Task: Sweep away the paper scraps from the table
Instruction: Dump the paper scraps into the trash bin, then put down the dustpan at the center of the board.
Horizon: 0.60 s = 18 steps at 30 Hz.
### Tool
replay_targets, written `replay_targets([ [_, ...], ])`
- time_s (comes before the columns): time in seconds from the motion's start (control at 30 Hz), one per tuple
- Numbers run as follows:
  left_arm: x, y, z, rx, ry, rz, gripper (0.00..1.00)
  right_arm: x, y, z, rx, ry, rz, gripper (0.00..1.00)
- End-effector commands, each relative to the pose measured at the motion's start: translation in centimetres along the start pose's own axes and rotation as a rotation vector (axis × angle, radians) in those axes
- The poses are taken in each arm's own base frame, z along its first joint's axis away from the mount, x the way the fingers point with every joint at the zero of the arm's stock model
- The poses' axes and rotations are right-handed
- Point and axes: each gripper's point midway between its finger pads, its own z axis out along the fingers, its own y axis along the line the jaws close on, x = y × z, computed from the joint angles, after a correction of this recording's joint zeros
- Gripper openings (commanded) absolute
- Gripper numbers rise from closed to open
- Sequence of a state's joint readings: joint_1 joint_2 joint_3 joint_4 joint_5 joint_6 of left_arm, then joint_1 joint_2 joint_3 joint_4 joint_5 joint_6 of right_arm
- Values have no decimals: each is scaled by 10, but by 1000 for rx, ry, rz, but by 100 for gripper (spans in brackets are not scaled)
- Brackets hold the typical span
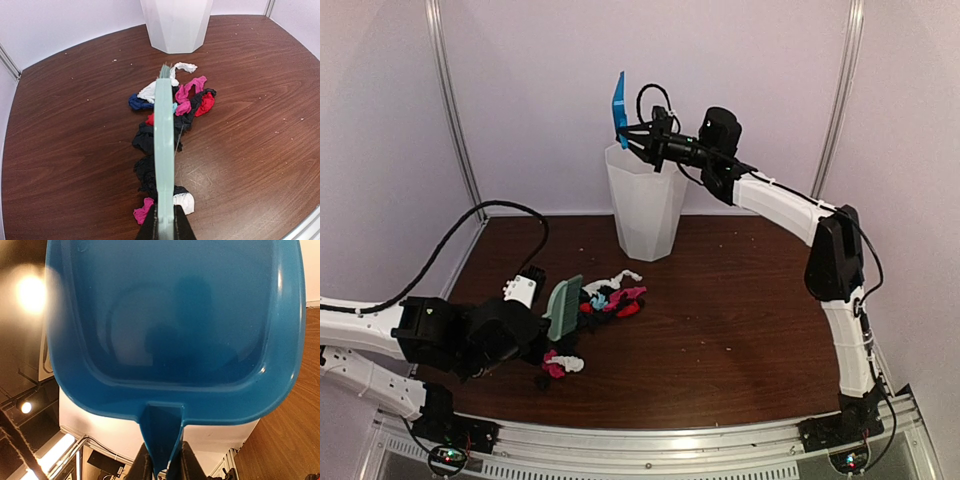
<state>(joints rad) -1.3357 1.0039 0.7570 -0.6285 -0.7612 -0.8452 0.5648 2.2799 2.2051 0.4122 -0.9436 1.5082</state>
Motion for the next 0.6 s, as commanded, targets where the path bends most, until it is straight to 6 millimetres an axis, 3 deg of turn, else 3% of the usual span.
replay_targets([
  [0.0,-10,-5,-3,41,-40,-32,0,6,41,-7,-68,22,-85,0],
  [0.3,-14,-6,-11,90,-53,-46,0,43,39,-21,144,74,-236,0],
  [0.57,-18,0,-22,131,-74,-66,0,98,18,-62,432,136,-388,0],
])
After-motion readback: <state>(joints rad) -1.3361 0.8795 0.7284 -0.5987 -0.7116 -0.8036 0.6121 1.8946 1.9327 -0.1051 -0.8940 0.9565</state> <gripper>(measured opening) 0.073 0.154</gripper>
